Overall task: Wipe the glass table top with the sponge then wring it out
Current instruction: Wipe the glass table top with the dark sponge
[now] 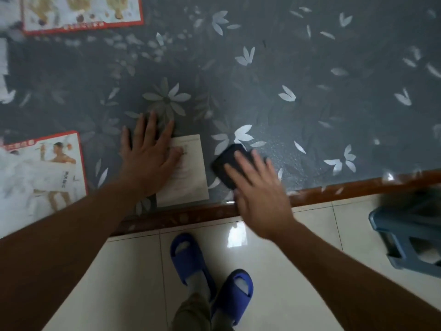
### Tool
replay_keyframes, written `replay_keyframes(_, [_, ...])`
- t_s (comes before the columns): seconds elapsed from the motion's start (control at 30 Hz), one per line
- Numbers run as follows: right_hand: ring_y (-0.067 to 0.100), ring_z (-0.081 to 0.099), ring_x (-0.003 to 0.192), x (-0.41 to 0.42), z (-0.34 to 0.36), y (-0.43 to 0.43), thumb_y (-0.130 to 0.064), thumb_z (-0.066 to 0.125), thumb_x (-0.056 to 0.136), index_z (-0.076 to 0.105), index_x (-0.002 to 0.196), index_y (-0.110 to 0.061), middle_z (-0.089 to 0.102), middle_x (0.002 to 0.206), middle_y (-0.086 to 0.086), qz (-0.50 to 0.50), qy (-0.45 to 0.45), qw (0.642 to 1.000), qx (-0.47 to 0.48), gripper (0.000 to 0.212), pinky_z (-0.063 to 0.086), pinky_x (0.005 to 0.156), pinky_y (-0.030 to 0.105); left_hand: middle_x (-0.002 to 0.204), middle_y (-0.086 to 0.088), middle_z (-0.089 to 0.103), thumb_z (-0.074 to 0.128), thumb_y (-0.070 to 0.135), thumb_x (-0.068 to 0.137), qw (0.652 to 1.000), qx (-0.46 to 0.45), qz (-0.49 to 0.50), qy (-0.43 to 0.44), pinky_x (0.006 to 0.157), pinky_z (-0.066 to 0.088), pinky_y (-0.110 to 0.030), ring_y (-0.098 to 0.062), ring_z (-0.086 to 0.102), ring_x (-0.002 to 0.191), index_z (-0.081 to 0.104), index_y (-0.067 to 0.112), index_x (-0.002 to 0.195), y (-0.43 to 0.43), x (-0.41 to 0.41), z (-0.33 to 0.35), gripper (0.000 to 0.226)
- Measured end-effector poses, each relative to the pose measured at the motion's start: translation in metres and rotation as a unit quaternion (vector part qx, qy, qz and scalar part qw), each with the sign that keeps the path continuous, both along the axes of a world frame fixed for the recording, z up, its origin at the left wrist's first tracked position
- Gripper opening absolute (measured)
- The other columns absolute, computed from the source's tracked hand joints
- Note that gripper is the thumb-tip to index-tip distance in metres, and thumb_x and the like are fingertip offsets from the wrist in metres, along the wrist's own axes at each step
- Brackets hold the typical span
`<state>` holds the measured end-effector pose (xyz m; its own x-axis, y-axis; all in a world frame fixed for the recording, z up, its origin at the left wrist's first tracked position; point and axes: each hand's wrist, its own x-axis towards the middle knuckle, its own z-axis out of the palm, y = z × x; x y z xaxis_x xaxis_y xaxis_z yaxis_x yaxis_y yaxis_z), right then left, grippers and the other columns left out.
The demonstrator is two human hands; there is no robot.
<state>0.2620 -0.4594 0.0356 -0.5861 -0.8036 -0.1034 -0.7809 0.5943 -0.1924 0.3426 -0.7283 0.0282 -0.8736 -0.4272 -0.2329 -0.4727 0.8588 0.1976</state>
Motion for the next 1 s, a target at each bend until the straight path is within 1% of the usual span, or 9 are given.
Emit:
replay_keyframes(0.13, [0.037,0.012,0.154,-0.053,0.002,0.036,-0.035,0.030,0.100,0.031,0.156,-0.021,0.020,0.167,0.009,-0.287,-0.006,0.958,-0.020,0.058,0.012,0.124,0.056,0.167,-0.001,-0.009,0.005,0.068,0.088,1.000,-0.005,0.000,-0.019,0.121,-0.010,-0.053,-0.019,-0.014,0.152,0.006,0.036,0.158,0.000,-0.001,0.001,0.077])
replay_keyframes(0.2, [0.037,0.007,0.154,-0.032,0.002,0.018,-0.037,0.026,0.103,0.026,0.158,-0.021,0.015,0.168,0.009,-0.324,0.007,0.946,-0.021,0.058,0.007,0.125,0.054,0.167,0.000,-0.012,0.004,0.068,0.087,1.000,0.004,-0.002,-0.029,0.120,-0.012,-0.052,-0.018,-0.018,0.152,0.003,0.037,0.158,-0.001,-0.002,0.002,0.078])
replay_keyframes(0.37, [0.034,0.007,0.155,0.034,0.004,-0.021,-0.033,0.043,0.100,0.028,0.157,-0.024,0.018,0.167,0.005,0.016,-0.012,1.000,0.000,0.059,0.007,0.125,0.053,0.165,0.003,-0.019,0.004,0.069,0.085,0.997,0.059,-0.004,-0.047,0.120,-0.015,-0.050,-0.015,-0.025,0.149,-0.002,0.039,0.156,-0.008,-0.004,0.008,0.077])
replay_keyframes(0.43, [0.033,0.008,0.155,0.016,0.003,-0.025,-0.030,0.045,0.099,0.028,0.157,-0.021,0.019,0.167,0.004,0.026,-0.010,1.000,-0.004,0.061,0.007,0.126,0.052,0.167,0.004,-0.011,0.009,0.065,0.088,0.996,0.083,-0.002,-0.031,0.121,-0.011,-0.046,-0.014,-0.018,0.151,0.004,0.035,0.157,-0.012,-0.002,0.013,0.076])
replay_keyframes(0.6, [0.037,0.006,0.155,0.046,0.007,-0.073,-0.033,0.034,0.101,0.026,0.158,-0.020,0.017,0.168,0.005,-0.199,-0.010,0.980,-0.026,0.060,0.003,0.125,0.052,0.162,-0.004,0.026,0.035,0.050,0.097,0.997,0.064,-0.029,0.029,0.118,0.015,-0.048,-0.028,0.023,0.147,0.028,0.022,0.154,-0.043,0.002,0.026,0.064])
replay_keyframes(0.67, [0.039,0.009,0.154,0.090,0.005,-0.095,-0.032,0.042,0.098,0.031,0.156,-0.022,0.019,0.167,0.006,-0.093,-0.039,0.994,-0.037,0.060,0.009,0.124,0.057,0.159,-0.012,0.031,0.035,0.054,0.092,0.997,0.052,-0.055,0.024,0.117,0.024,-0.053,-0.037,0.030,0.142,0.033,0.018,0.151,-0.062,-0.002,0.028,0.069])
replay_keyframes(0.77, [0.039,0.015,0.153,0.092,0.005,-0.111,-0.032,0.048,0.095,0.037,0.153,-0.025,0.025,0.166,0.004,0.054,-0.047,0.997,-0.033,0.060,0.014,0.123,0.057,0.163,-0.012,0.018,0.041,0.051,0.096,0.998,0.035,-0.049,-0.004,0.119,0.017,-0.053,-0.038,0.019,0.147,0.031,0.021,0.152,-0.087,-0.018,0.025,0.064])
replay_keyframes(0.87, [0.037,0.008,0.154,0.025,-0.001,-0.131,-0.036,0.038,0.100,0.030,0.157,-0.027,0.020,0.167,0.003,-0.075,-0.022,0.997,-0.027,0.058,0.007,0.125,0.054,0.167,-0.011,0.001,0.037,0.054,0.099,0.999,-0.007,-0.032,-0.013,0.121,0.003,-0.049,-0.029,-0.002,0.153,0.017,0.022,0.157,-0.111,-0.039,0.019,0.068])
replay_keyframes(1.0, [0.036,-0.003,0.155,-0.061,0.000,-0.167,-0.038,0.027,0.104,0.018,0.160,-0.026,0.005,0.170,0.002,-0.320,-0.032,0.946,-0.029,0.059,-0.001,0.125,0.051,0.166,-0.008,-0.014,0.026,0.064,0.097,0.999,-0.006,-0.030,-0.042,0.122,-0.005,-0.052,-0.026,-0.018,0.152,0.000,0.028,0.158,-0.134,-0.052,0.004,0.076])
